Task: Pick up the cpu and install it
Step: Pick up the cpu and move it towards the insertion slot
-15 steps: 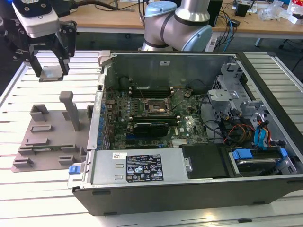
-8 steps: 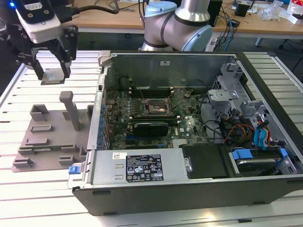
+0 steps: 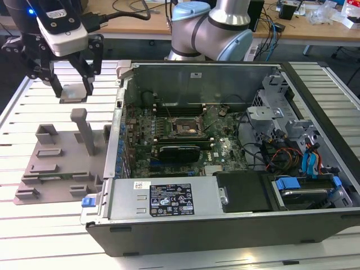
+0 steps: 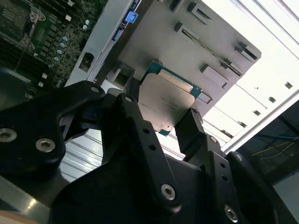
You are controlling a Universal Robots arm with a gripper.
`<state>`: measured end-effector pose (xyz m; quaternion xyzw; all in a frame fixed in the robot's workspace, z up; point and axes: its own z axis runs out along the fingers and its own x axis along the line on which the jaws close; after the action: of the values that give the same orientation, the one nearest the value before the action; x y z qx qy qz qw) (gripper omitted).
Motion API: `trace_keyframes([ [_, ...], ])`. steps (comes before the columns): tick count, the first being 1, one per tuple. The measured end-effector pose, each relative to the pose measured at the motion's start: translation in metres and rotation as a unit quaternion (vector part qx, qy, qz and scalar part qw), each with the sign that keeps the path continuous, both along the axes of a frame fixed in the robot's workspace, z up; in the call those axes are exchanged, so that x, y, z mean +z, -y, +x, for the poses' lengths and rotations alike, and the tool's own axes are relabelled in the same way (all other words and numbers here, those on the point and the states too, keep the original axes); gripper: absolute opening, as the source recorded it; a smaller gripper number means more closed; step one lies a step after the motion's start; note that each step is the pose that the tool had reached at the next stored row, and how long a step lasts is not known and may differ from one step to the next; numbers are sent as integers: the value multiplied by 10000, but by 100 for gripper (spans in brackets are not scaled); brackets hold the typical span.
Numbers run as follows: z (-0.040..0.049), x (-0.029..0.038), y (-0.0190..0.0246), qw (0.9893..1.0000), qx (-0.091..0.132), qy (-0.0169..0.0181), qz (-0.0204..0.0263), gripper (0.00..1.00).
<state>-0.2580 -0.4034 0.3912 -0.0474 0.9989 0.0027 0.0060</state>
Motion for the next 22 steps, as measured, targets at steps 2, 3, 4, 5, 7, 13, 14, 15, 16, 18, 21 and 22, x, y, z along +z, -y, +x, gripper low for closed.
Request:
trace_keyframes([
  [2,28,-5,0,10000,0,0,0,55],
  [3,29,-6,0,10000,-1,0,0,55],
  [4,43,-10,0,10000,0,0,0,55],
  [5,53,-18,0,10000,0,0,0,55],
  [7,70,-31,0,10000,0,0,0,55],
  [13,100,-64,0,10000,-1,0,-10,55],
  [14,102,-70,0,10000,0,0,-12,55],
  [15,105,-78,0,10000,0,-1,-14,55],
  [16,106,-83,0,10000,0,-1,-16,55],
  [18,110,-90,0,10000,0,0,-16,55],
  [21,118,-103,0,10000,0,0,-19,55],
  [22,122,-108,0,10000,0,0,-20,55],
])
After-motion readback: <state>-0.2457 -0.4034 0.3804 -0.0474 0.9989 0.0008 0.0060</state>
